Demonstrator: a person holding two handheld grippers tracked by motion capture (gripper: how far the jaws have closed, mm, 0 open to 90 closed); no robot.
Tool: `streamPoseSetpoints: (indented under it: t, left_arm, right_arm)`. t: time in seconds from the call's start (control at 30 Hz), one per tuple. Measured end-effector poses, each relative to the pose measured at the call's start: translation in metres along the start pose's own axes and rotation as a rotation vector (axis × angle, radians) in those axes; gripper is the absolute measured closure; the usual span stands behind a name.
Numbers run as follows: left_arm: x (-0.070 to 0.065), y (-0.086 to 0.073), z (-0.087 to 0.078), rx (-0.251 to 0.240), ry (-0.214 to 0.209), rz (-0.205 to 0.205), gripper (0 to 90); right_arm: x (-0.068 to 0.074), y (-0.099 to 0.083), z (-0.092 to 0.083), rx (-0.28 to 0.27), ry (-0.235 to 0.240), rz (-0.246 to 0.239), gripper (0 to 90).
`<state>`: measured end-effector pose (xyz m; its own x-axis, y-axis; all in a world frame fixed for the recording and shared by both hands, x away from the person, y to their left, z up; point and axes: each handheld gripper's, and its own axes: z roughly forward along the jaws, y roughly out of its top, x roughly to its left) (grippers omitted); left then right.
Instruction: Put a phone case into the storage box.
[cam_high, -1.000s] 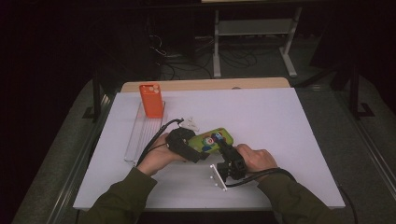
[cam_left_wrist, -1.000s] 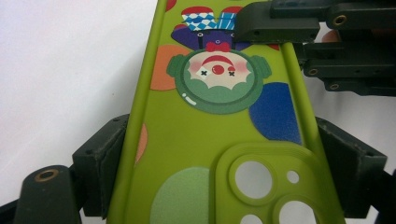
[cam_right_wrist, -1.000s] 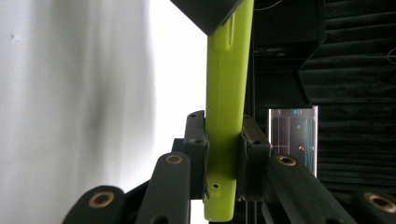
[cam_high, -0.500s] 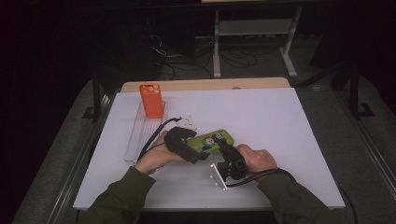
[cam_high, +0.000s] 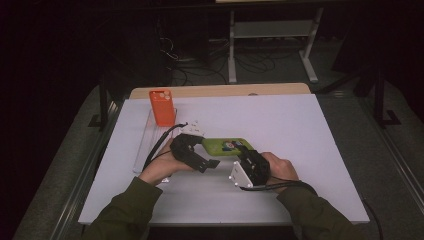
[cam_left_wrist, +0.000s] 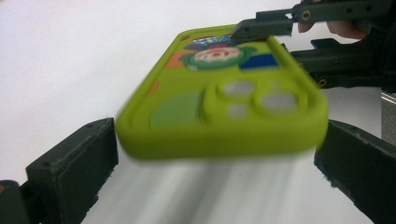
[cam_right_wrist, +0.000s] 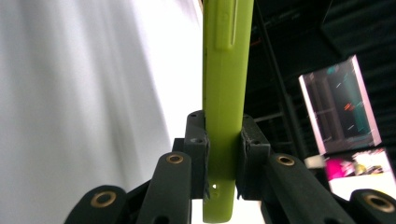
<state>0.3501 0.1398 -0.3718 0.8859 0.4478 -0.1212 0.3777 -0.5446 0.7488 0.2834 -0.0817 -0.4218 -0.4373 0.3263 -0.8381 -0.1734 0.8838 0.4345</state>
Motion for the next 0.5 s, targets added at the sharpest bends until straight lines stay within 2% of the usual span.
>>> streamPoseSetpoints:
  t: [0.1,0.13,0.17,0.2,0.23,0.3,0.33,0.4,0.43,0.5]
  left_arm:
    - [0.002,0.0,-0.001,-0.008,0.005,0.012,0.0]
    - [0.0,0.0,-0.001,-0.013,0.004,-0.01,0.0]
    - [0.0,0.0,-0.001,-0.015,0.005,-0.013,0.0]
    - [0.001,0.0,-0.001,-0.013,0.007,-0.007,0.0]
    - [0.001,0.0,-0.001,-0.016,0.008,-0.009,0.0]
    - [0.001,-0.001,0.0,-0.032,0.009,-0.029,0.0]
    - [0.002,0.0,-0.001,-0.036,0.012,-0.013,0.0]
    - [0.002,-0.001,-0.001,-0.033,0.013,-0.018,0.0]
    - [0.003,0.0,-0.002,-0.028,0.017,0.002,0.0]
    - [0.004,0.0,-0.002,-0.029,0.021,0.003,0.0]
  right_arm:
    - [-0.005,-0.002,0.0,0.002,0.016,0.057,76.2]
    - [-0.007,-0.002,0.001,0.0,0.021,0.07,76.2]
    - [-0.009,-0.003,0.001,-0.006,0.024,0.075,76.2]
    - [-0.009,-0.003,0.0,0.003,0.031,0.105,76.2]
    - [-0.01,-0.003,0.0,0.006,0.049,0.162,76.2]
    - [-0.011,-0.003,0.001,0.006,0.065,0.246,76.2]
    - [-0.013,-0.004,0.002,0.009,0.076,0.257,76.2]
    - [-0.016,-0.006,0.003,0.016,0.097,0.302,76.2]
    - [-0.017,-0.006,0.003,0.021,0.107,0.33,76.2]
    - [-0.02,-0.008,0.004,0.021,0.133,0.39,76.2]
